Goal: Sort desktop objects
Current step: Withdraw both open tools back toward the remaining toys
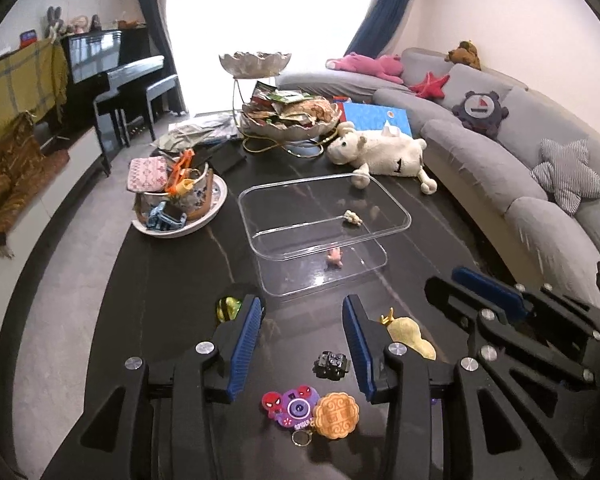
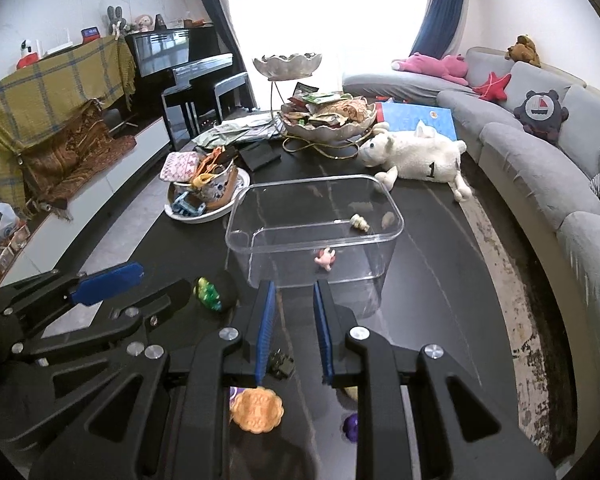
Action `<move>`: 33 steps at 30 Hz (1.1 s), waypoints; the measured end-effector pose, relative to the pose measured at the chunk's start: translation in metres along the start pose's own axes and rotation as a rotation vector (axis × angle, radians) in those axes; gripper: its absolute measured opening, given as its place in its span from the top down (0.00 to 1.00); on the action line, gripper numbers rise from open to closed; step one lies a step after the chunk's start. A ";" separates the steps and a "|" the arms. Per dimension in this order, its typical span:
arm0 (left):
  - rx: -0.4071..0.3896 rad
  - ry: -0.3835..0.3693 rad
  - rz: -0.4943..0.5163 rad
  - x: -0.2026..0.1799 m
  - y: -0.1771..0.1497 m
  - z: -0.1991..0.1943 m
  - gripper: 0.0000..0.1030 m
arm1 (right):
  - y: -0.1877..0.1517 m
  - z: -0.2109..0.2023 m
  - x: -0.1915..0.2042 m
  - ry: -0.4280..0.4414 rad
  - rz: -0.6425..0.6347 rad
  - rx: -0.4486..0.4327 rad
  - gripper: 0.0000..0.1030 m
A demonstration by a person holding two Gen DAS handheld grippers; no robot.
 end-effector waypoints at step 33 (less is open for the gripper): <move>0.089 -0.019 0.009 -0.007 -0.108 -0.003 0.59 | -0.114 -0.015 -0.004 0.060 0.046 0.080 0.64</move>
Point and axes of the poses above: each gripper's, at about its wrist camera, not at the fingertips, and z roughly the way its jaws point, x to its left, y to its top, the point moved 4 cm from there along z, roughly the way its jaws point, and after that the axes turned 5 degrees about -z, right-handed, at the moved point
